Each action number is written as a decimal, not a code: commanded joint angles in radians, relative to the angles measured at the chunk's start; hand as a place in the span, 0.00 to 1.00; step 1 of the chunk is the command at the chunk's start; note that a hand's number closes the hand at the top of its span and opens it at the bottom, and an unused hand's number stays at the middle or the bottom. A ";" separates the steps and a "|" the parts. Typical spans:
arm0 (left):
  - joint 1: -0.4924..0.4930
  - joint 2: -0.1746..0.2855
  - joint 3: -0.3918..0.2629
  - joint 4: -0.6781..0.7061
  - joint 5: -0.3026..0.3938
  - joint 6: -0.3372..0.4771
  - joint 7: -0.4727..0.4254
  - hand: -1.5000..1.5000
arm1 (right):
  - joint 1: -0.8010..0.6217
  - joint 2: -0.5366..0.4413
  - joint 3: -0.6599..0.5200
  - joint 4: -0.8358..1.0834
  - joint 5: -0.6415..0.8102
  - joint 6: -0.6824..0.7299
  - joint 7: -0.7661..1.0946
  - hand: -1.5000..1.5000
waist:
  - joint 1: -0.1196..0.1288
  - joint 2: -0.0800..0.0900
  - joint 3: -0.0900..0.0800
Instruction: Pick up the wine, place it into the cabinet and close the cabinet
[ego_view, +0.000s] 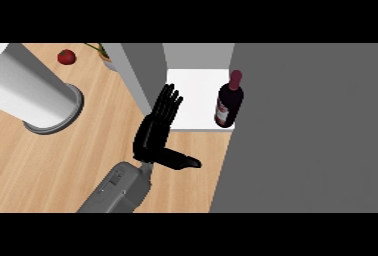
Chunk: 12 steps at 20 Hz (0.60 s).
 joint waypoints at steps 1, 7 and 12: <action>0.133 0.038 -0.022 -0.187 0.003 0.024 0.033 0.00 | 0.037 -0.039 -0.016 -0.214 -0.017 -0.001 0.108 0.00 | -0.001 0.004 0.000; 0.234 0.118 0.027 -0.280 0.062 -0.049 0.049 0.00 | 0.028 -0.113 0.026 -0.248 -0.030 0.081 0.109 0.00 | -0.014 0.006 0.000; 0.330 0.194 0.046 -0.317 0.051 -0.124 -0.019 0.00 | 0.000 -0.100 0.042 -0.205 -0.117 0.151 0.054 0.00 | -0.006 0.009 0.001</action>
